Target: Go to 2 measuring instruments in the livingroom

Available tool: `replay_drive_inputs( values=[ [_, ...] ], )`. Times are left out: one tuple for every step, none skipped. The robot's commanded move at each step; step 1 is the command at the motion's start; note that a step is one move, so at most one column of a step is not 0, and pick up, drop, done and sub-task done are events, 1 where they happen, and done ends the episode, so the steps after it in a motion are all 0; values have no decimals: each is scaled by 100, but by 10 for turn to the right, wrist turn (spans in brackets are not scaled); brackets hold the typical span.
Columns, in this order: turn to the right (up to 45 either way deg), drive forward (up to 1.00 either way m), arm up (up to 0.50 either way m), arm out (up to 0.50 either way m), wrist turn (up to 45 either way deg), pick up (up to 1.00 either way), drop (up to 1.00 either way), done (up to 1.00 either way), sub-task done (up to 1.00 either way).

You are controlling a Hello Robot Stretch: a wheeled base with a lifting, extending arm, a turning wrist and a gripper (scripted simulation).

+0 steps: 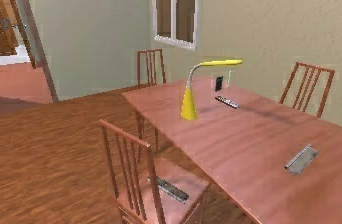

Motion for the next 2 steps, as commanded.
replay_drive_inputs(
  values=[
    [0,5,0,0,0,0,0,0,0],
    [420,0,0,0,0,0,0,0,0]
  ],
)
